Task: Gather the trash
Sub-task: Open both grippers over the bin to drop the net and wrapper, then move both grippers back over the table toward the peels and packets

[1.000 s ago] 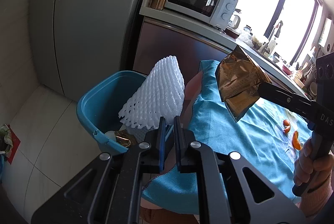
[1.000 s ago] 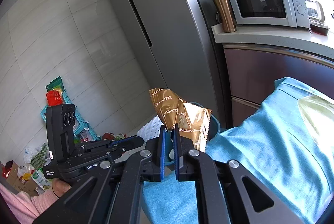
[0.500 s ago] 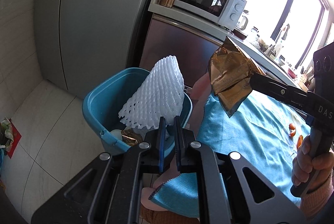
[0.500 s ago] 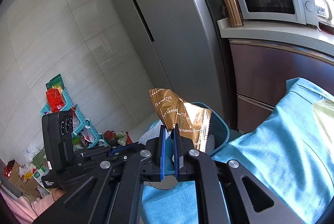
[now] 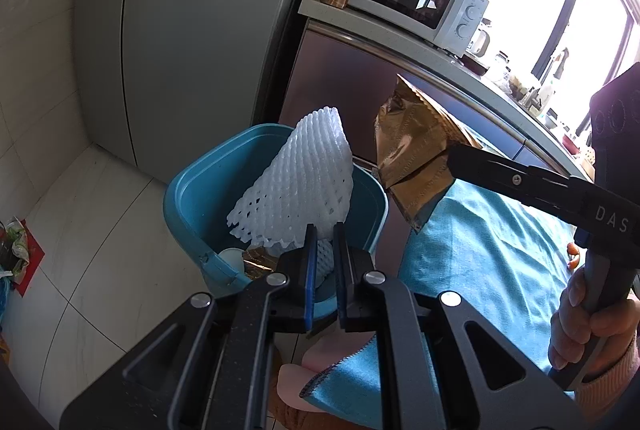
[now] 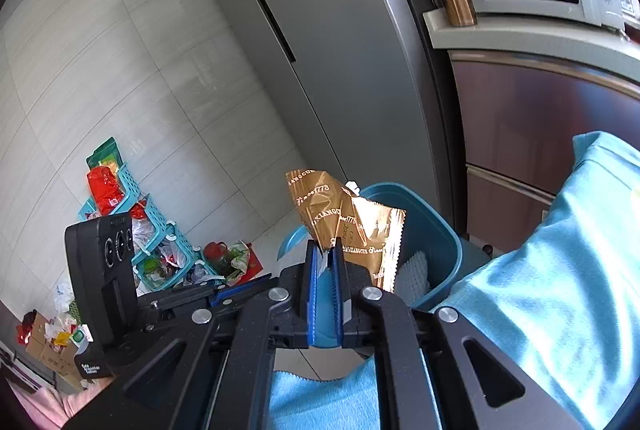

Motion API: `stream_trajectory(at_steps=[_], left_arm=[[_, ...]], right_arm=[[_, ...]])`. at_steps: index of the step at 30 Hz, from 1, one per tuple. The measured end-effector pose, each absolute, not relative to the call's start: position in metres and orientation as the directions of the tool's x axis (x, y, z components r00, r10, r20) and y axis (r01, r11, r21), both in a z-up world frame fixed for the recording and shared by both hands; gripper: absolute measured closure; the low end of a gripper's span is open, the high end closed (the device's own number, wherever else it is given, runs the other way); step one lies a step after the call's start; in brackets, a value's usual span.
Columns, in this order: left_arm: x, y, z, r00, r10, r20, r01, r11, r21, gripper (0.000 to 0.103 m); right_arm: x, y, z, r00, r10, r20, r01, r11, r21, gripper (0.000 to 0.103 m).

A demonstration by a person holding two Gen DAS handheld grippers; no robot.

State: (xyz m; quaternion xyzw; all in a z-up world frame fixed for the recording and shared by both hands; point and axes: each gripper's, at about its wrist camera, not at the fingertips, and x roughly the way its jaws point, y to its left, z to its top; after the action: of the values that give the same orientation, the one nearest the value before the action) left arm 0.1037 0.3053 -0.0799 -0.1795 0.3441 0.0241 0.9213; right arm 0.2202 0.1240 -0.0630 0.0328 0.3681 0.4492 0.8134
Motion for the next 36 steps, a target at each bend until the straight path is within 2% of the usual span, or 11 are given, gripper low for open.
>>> stream_trajectory(at_steps=[14, 16, 18, 19, 24, 28, 36], left_arm=[[0.122, 0.314, -0.097, 0.726, -0.051, -0.685, -0.220, 0.928, -0.302, 0.093], [0.127, 0.315, -0.102, 0.713, -0.050, -0.699, -0.234, 0.923, -0.305, 0.092], [0.132, 0.318, -0.110, 0.701, -0.055, -0.711, -0.247, 0.917, -0.314, 0.080], [0.133, 0.319, -0.113, 0.697, -0.054, -0.715, -0.252, 0.915, -0.315, 0.080], [0.137, 0.321, -0.124, 0.688, -0.059, -0.724, -0.265, 0.908, -0.326, 0.080], [0.130, 0.318, -0.124, 0.698, -0.057, -0.713, -0.259, 0.909, -0.326, 0.080], [0.116, 0.301, -0.109, 0.734, -0.085, -0.673, -0.194, 0.924, -0.329, 0.072]], right_arm=[[0.241, 0.158, -0.095, 0.272, 0.719, -0.640, -0.675, 0.616, 0.405, 0.096], [0.244, 0.160, -0.102, 0.266, 0.705, -0.657, -0.661, 0.630, 0.409, 0.091], [0.246, 0.161, -0.108, 0.263, 0.692, -0.673, -0.642, 0.646, 0.413, 0.081], [0.247, 0.161, -0.111, 0.259, 0.689, -0.677, -0.633, 0.650, 0.419, 0.078], [0.248, 0.153, -0.114, 0.266, 0.690, -0.673, -0.618, 0.658, 0.431, 0.073], [0.246, 0.142, -0.115, 0.266, 0.691, -0.672, -0.613, 0.659, 0.435, 0.073], [0.223, 0.101, -0.104, 0.292, 0.704, -0.648, -0.623, 0.654, 0.429, 0.069]])
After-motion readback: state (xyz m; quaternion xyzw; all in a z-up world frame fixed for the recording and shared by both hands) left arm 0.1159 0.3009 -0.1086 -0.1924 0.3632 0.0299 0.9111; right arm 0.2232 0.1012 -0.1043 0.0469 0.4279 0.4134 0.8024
